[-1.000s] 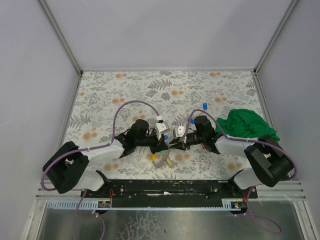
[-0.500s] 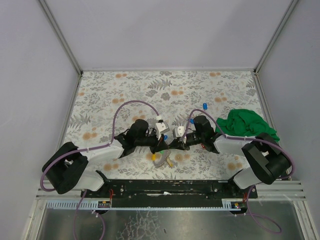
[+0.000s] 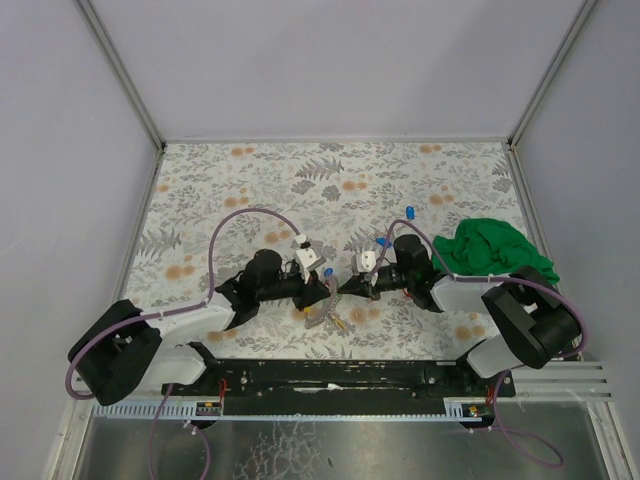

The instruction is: Put the keys on the keyring

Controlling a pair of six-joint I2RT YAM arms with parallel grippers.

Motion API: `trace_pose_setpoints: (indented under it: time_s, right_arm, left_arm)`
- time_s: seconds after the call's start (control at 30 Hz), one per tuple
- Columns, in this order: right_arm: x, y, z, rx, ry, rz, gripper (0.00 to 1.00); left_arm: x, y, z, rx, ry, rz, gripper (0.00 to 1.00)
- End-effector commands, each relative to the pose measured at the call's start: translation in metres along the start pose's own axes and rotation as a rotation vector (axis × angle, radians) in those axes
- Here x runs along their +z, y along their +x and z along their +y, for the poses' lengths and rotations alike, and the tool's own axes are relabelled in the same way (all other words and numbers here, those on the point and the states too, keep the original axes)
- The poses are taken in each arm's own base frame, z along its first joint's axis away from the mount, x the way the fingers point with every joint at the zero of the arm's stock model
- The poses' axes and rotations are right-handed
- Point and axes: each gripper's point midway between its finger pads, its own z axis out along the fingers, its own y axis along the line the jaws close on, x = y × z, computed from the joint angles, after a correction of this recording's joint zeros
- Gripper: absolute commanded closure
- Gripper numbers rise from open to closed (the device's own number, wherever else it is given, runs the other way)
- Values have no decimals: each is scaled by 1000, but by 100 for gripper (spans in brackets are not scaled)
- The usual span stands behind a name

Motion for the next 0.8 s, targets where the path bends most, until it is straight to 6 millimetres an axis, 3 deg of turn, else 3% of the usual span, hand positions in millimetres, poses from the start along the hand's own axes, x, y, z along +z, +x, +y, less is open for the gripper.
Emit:
trace_pose_setpoints:
  time_s: [0.0, 0.77]
  right_arm:
    - [-3, -28, -16, -66, 48, -100, 100]
    - [2, -25, -13, -42, 19, -122, 100]
  left_arm:
    - [-4, -25, 12, 9, -60, -124, 84]
    - [5, -24, 7, 27, 2, -106, 79]
